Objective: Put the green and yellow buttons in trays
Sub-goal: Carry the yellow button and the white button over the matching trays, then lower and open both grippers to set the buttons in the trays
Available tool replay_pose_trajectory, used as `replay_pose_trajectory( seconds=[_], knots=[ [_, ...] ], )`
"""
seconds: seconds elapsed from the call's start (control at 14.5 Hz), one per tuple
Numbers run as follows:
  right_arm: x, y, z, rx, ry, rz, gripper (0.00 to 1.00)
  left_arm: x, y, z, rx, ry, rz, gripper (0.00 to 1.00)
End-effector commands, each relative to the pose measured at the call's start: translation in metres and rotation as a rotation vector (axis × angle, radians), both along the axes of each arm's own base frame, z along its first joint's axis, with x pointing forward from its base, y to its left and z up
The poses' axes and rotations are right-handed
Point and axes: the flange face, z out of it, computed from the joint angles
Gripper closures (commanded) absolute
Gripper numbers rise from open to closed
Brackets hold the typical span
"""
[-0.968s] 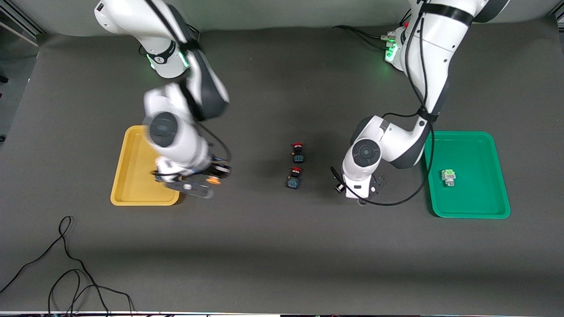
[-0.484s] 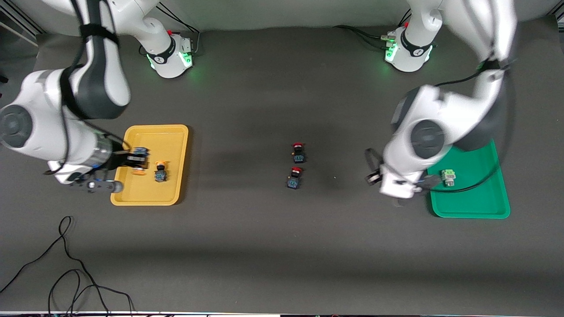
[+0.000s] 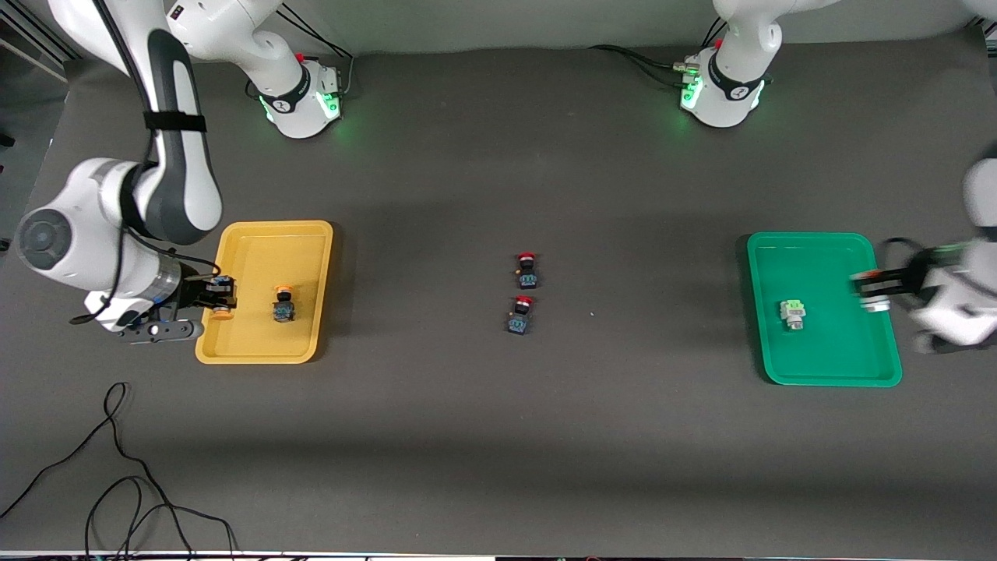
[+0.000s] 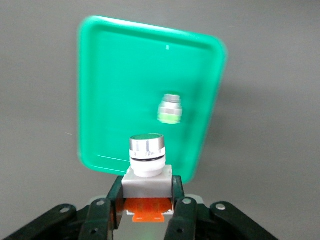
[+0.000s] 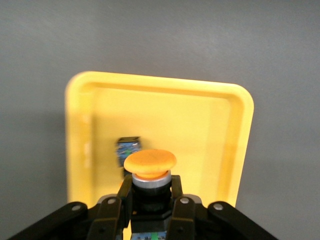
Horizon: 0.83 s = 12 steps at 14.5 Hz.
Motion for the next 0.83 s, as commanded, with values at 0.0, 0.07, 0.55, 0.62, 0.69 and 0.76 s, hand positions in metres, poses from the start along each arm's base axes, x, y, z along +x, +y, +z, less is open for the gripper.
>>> replay_pose_trajectory(
  seconds=[0.0, 0.07, 0.55, 0.62, 0.69, 0.76],
  knots=[
    [-0.023, -0.015, -0.036, -0.005, -0.067, 0.026, 1.0, -0.01, 0.023, -0.035, 0.001, -0.032, -0.094, 0.99],
    [-0.025, -0.018, -0.045, -0.015, -0.074, 0.031, 1.0, -0.015, 0.024, -0.06, 0.003, -0.051, -0.11, 0.99],
    [-0.035, -0.03, -0.104, 0.045, -0.109, 0.055, 1.0, -0.042, 0.051, -0.198, -0.004, -0.093, -0.142, 0.93],
    [-0.035, -0.029, -0.107, 0.04, -0.112, 0.057, 1.0, -0.042, 0.05, -0.206, -0.01, -0.082, -0.143, 0.82],
    [-0.033, -0.027, -0.108, 0.035, -0.11, 0.064, 1.0, -0.042, 0.049, -0.211, -0.014, -0.075, -0.144, 0.69],
    [-0.032, -0.027, -0.109, 0.03, -0.11, 0.069, 1.0, -0.042, 0.048, -0.212, -0.016, -0.073, -0.147, 0.42]
  ],
)
